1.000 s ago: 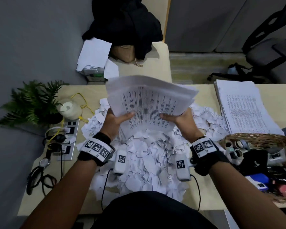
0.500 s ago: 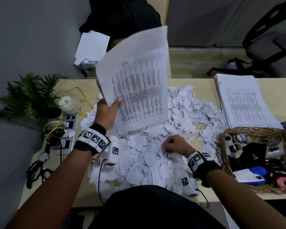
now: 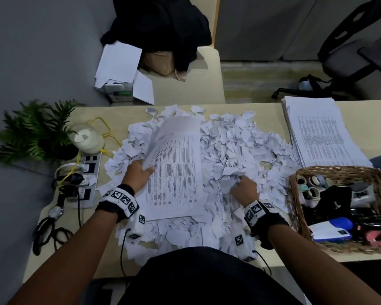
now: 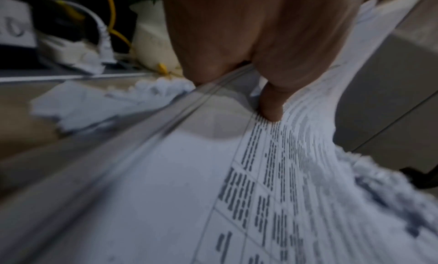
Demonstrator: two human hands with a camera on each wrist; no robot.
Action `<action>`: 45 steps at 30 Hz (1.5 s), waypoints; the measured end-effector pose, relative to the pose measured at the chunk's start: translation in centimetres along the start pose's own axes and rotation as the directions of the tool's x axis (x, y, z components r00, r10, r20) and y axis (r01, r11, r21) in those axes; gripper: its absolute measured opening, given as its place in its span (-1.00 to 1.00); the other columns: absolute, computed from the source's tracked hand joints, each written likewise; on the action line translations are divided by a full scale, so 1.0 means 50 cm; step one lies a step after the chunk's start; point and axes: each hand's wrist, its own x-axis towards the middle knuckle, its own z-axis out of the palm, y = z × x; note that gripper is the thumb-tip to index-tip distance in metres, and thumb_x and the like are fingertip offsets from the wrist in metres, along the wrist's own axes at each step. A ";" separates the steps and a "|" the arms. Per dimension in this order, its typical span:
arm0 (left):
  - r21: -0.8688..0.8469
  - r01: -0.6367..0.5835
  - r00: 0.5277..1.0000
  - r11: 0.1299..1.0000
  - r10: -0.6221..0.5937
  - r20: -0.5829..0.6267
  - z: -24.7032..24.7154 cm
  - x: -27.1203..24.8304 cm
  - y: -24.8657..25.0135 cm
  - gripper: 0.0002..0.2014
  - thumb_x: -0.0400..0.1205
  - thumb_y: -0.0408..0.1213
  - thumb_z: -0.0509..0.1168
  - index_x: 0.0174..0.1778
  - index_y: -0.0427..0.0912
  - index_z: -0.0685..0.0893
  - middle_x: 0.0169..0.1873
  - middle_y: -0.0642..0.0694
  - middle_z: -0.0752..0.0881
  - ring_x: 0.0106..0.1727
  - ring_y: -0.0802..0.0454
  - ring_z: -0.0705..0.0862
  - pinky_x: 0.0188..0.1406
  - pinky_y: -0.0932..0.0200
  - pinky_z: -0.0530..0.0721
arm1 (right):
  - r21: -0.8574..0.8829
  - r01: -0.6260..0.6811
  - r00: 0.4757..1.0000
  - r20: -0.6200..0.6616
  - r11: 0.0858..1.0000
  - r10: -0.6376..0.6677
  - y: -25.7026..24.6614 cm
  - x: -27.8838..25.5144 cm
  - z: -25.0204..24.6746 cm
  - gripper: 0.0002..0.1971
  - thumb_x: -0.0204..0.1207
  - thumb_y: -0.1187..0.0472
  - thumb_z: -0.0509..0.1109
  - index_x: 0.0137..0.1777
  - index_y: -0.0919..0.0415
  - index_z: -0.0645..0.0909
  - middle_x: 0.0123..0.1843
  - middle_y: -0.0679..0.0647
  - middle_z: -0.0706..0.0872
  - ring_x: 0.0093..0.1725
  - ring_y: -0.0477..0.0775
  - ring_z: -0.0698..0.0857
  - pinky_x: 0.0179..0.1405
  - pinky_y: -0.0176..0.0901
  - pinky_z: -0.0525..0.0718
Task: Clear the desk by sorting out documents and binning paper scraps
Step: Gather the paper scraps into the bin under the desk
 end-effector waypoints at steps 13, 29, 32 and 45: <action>0.004 0.093 0.996 0.996 -0.093 -0.006 0.033 0.017 -0.057 -0.60 0.65 -0.23 0.37 0.31 -0.42 0.61 0.16 -0.33 0.72 0.14 -0.22 0.71 0.12 0.13 0.59 | 0.391 -0.168 0.961 0.268 0.905 0.063 0.000 0.035 -0.006 -0.60 -0.03 0.17 0.72 -0.41 0.20 0.50 -0.45 0.18 0.53 -0.42 0.10 0.55 -0.36 -0.02 0.55; -0.011 0.054 0.998 0.999 -0.054 -0.019 0.018 0.036 -0.061 -0.62 0.65 -0.27 0.37 0.34 -0.39 0.58 0.18 -0.32 0.71 0.17 -0.22 0.67 0.12 0.12 0.53 | 0.008 0.321 0.945 -0.065 0.947 -0.320 -0.065 -0.020 -0.179 -0.37 0.49 -0.01 0.53 -0.57 0.12 0.17 -0.61 0.01 0.19 -0.56 0.01 0.20 -0.51 -0.16 0.11; -0.015 0.066 0.998 0.998 -0.066 -0.021 0.022 0.039 -0.063 -0.61 0.65 -0.27 0.37 0.33 -0.39 0.58 0.18 -0.32 0.71 0.17 -0.22 0.67 0.13 0.12 0.54 | -0.065 0.360 0.925 -0.103 0.931 -0.365 -0.075 -0.028 -0.196 -0.39 0.58 -0.03 0.44 -0.57 0.15 0.19 -0.62 0.04 0.20 -0.59 0.02 0.21 -0.54 -0.19 0.18; -0.073 0.082 0.997 0.994 -0.081 0.011 0.022 0.047 -0.075 -0.63 0.60 -0.18 0.41 0.25 -0.30 0.61 0.04 -0.19 0.74 0.08 -0.18 0.71 0.12 0.03 0.64 | -0.209 0.477 0.836 -0.192 0.854 -0.514 -0.115 -0.091 -0.314 -0.45 0.55 0.12 0.42 -0.62 0.30 0.36 -0.66 0.09 0.25 -0.62 0.08 0.27 -0.60 -0.19 0.22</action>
